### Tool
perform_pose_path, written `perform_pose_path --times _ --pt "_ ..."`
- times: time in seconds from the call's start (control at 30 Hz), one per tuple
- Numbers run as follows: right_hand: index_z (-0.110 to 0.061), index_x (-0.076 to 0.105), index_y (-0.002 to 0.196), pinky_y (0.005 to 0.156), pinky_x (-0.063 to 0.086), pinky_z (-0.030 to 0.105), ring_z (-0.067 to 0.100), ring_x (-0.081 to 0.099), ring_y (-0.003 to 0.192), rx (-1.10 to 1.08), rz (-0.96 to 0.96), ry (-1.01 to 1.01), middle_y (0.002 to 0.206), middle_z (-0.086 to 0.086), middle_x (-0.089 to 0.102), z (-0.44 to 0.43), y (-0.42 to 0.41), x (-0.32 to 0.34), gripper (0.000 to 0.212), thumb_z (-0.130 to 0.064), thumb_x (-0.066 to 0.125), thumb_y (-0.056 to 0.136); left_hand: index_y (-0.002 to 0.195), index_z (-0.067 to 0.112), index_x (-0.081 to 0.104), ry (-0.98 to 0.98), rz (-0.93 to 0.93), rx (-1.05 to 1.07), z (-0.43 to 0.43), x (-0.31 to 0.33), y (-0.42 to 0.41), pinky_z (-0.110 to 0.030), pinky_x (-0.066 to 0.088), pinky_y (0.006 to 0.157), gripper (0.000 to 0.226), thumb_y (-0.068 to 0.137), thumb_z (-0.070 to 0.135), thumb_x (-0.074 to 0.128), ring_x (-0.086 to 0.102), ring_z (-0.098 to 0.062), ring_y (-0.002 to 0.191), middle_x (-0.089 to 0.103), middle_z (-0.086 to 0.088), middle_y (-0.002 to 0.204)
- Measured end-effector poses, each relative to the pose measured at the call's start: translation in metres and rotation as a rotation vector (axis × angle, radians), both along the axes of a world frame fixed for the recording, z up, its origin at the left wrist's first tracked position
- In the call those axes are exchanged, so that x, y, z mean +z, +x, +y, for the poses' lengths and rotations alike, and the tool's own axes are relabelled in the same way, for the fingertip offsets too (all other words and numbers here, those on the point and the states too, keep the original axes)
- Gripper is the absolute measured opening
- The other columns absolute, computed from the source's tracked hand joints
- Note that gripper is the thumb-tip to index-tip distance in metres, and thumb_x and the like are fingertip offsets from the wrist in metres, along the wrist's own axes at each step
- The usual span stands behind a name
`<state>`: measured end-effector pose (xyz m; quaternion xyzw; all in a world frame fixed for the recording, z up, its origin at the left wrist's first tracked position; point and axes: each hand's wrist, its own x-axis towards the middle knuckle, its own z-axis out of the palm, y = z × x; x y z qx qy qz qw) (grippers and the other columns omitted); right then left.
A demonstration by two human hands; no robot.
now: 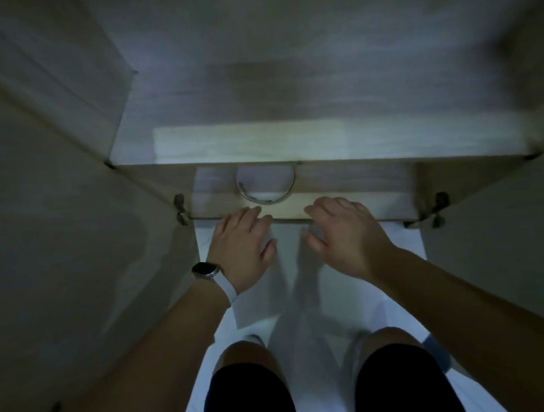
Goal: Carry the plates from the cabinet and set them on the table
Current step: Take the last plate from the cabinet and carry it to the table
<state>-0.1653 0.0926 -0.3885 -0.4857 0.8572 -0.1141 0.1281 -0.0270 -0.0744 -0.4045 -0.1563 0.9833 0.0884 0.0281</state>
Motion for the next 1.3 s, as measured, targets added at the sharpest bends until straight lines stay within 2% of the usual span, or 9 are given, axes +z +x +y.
perform_pose_path --times 0.33,0.57,0.77,0.87,0.93,1.0,1.1,1.17,1.3 --pt "-0.007 0.063 0.116 0.082 0.049 0.045 0.038 0.059 0.097 0.022 0.096 -0.062 0.112 0.016 0.064 -0.05 -0.047 -0.21 0.045 -0.039 0.053 0.087 0.118 0.008 0.063 -0.092 0.054 -0.001 -0.059 -0.217 -0.022 -0.051 0.038 0.099 0.046 0.081 0.033 0.055 0.053 -0.038 0.12 0.06 -0.019 0.129" --pt "-0.004 0.065 0.112 0.084 0.043 0.044 0.037 0.058 0.1 0.095 0.259 -0.031 0.114 0.018 0.063 -0.081 -0.079 -0.286 0.041 -0.035 0.05 0.09 0.117 0.007 0.062 -0.225 0.098 -0.037 -0.121 -0.282 -0.045 -0.051 0.043 0.097 0.046 0.085 0.037 0.05 0.053 -0.041 0.118 0.06 -0.022 0.126" --pt "-0.002 0.063 0.105 0.075 0.041 0.043 0.039 0.057 0.093 0.062 0.326 -0.031 0.103 0.021 0.062 -0.101 -0.111 -0.323 0.034 -0.031 0.06 0.088 0.108 0.011 0.06 -0.169 0.165 0.024 -0.171 -0.315 -0.06 -0.041 0.047 0.072 0.045 0.09 0.05 0.047 0.056 -0.035 0.094 0.063 -0.014 0.106" --pt "-0.003 0.063 0.111 0.076 0.045 0.043 0.039 0.056 0.095 -0.072 0.199 -0.146 0.103 0.02 0.062 -0.118 -0.122 -0.329 0.035 -0.031 0.06 0.09 0.114 0.009 0.059 0.064 0.153 0.148 -0.179 -0.328 -0.073 -0.042 0.048 0.08 0.062 0.084 0.061 0.044 0.056 -0.036 0.099 0.063 -0.015 0.109" --pt "-0.002 0.065 0.108 0.074 0.052 0.044 0.04 0.058 0.09 -0.129 -0.006 -0.235 0.097 0.023 0.063 -0.132 -0.119 -0.328 0.028 -0.024 0.058 0.093 0.102 0.008 0.063 0.205 0.233 0.231 -0.181 -0.334 -0.083 -0.042 0.048 0.08 0.056 0.084 0.058 0.047 0.058 -0.033 0.094 0.065 -0.015 0.099" --pt "0.005 0.067 0.1 0.065 0.055 0.045 0.043 0.062 0.075 -0.155 -0.293 -0.316 0.084 0.026 0.064 -0.145 -0.12 -0.336 0.021 -0.011 0.056 0.09 0.077 0.009 0.064 0.352 0.329 0.343 -0.185 -0.336 -0.095 -0.037 0.049 0.067 0.046 0.088 0.051 0.051 0.062 -0.026 0.075 0.066 -0.01 0.075" --pt "-0.015 0.057 0.098 0.068 0.047 0.029 0.024 0.062 0.08 -0.532 -0.552 -0.432 0.088 0.001 0.063 -0.17 -0.132 -0.341 0.023 -0.036 0.06 0.088 0.06 0.014 0.058 0.523 0.416 0.552 -0.196 -0.337 -0.113 -0.022 0.041 0.05 0.042 0.089 0.044 0.057 0.054 -0.004 0.051 0.059 0.004 0.051" --pt "-0.019 0.056 0.096 0.064 0.049 0.028 0.02 0.063 0.08 -0.633 -0.704 -0.391 0.09 0.001 0.065 -0.182 -0.141 -0.349 0.026 -0.039 0.064 0.083 0.07 0.016 0.064 0.609 0.434 0.639 -0.204 -0.34 -0.122 -0.013 0.04 0.049 0.031 0.087 0.042 0.062 0.057 -0.001 0.056 0.065 0.007 0.06" --pt "-0.008 0.062 0.096 0.058 0.049 0.035 0.03 0.062 0.065 -0.62 -0.756 -0.383 0.076 0.013 0.066 -0.193 -0.147 -0.342 0.027 -0.024 0.062 0.074 0.082 0.032 0.065 0.629 0.4 0.626 -0.211 -0.347 -0.127 -0.029 0.051 0.076 0.014 0.073 0.042 0.069 0.066 -0.018 0.085 0.071 0.005 0.086"
